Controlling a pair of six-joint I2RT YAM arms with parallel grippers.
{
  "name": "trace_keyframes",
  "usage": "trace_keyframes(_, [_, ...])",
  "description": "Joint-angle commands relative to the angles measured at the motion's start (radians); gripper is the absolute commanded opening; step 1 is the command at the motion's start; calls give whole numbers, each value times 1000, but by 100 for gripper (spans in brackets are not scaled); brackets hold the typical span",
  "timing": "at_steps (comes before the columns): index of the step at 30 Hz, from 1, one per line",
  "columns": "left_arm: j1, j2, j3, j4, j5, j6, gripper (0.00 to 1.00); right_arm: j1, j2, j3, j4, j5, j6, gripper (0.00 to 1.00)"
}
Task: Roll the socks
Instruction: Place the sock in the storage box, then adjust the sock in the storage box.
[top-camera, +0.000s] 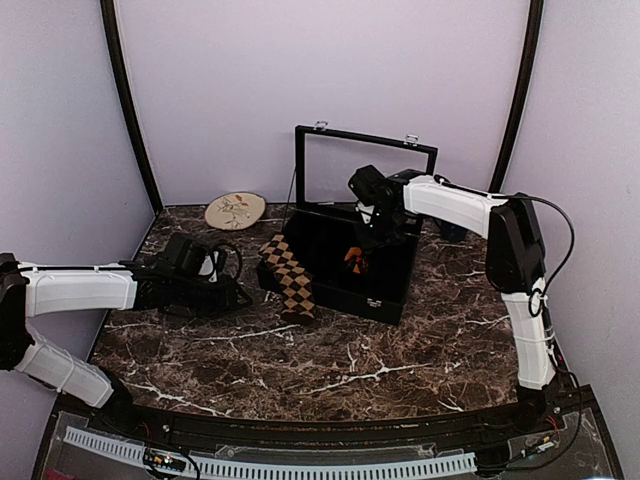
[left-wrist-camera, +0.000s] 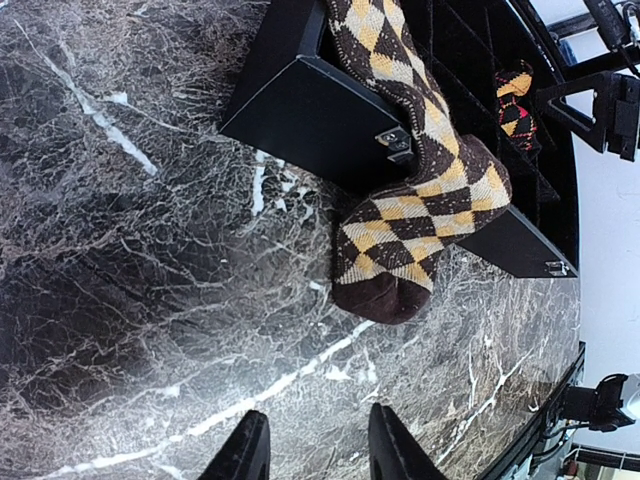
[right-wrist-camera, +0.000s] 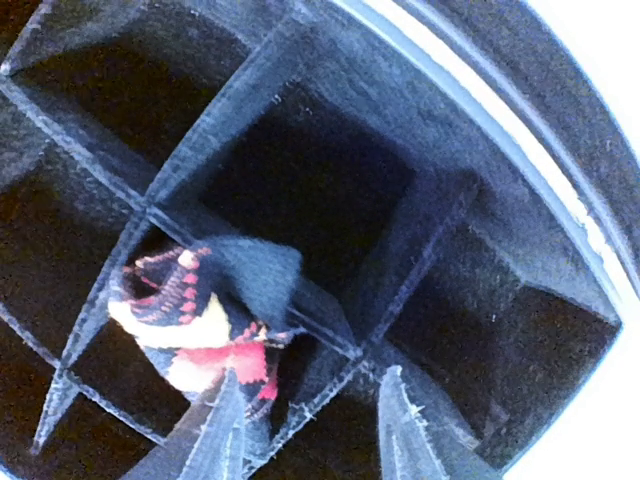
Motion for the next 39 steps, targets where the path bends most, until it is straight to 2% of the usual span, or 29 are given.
trace_keyframes(1, [6,-22,-9,1,8,-5,37,6,-26,27,66,-11,17,32])
trace_keyframes(4, [6,-22,-9,1,8,-5,37,7,19,75,59,-29,16,20])
trace_keyframes(9, [6,-26,-13,-4,5,-7,37,9,67,126,70,-65,18,14])
trace_keyframes(16, [6,-21,-9,-7,1,-4,37,17,137,159,59,-104,21,12])
trace_keyframes(25, [6,-11,-5,-10,-3,-1,37,29,134,28,89,-120,39,11])
trace_keyframes(30, [6,-1,5,-12,1,4,37,32,162,31,55,-132,35,11])
trace_keyframes(39, [6,10,14,-12,-2,7,37,52,76,-72,102,-101,44,11])
